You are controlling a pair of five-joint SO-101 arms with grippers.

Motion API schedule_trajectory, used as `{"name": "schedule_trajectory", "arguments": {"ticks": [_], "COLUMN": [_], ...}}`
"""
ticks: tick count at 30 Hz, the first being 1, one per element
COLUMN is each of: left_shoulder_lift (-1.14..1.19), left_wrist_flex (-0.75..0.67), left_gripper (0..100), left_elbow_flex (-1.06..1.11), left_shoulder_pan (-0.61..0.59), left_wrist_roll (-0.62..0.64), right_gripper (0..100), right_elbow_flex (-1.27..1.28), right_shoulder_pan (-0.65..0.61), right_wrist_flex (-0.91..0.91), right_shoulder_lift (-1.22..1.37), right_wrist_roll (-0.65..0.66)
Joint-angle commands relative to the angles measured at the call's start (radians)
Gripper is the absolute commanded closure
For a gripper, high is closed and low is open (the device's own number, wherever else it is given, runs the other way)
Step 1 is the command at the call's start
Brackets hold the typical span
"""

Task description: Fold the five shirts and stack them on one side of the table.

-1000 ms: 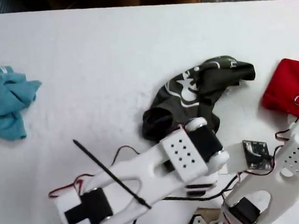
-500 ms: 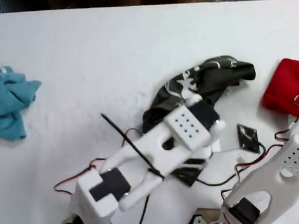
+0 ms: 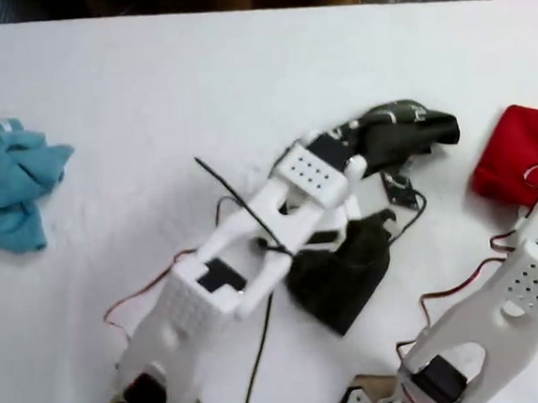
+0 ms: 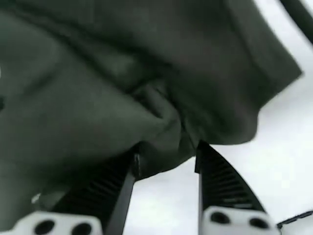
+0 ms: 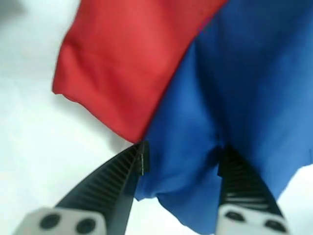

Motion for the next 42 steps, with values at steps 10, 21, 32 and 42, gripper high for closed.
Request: {"name": "schedule_trajectory", "arguments": {"ticks": [10,21,32,42], "left_shoulder_lift": [0.003,0.04,0.038,-0.092], "left_wrist_flex": [0.012,0.014,0.012,0.014], "left_gripper": [97,98,98,97], "left_elbow_flex": [-0.05,-0.22,-0.28,-0.228], "left_shoulder_pan": [-0.106,-0.327,-0.414,-0.408], "left_wrist_roll": [-0.095,-0.094,-0.064,-0.015], "right_gripper": [76.5,76.5,76.5,76.5], "right_elbow_flex": [-0.031,-0.025,-0.025,-0.025], "right_shoulder_pan": [-0.035,-0.045,-0.048,-0.044], "right_wrist_flex": [0.024,0.024,0.025,0.025], "right_shoulder_lift": [-0.05,-0.127,-0.128,-0.128], "right_wrist_roll": [0.005,0.005,-0.068,-0.069]}}
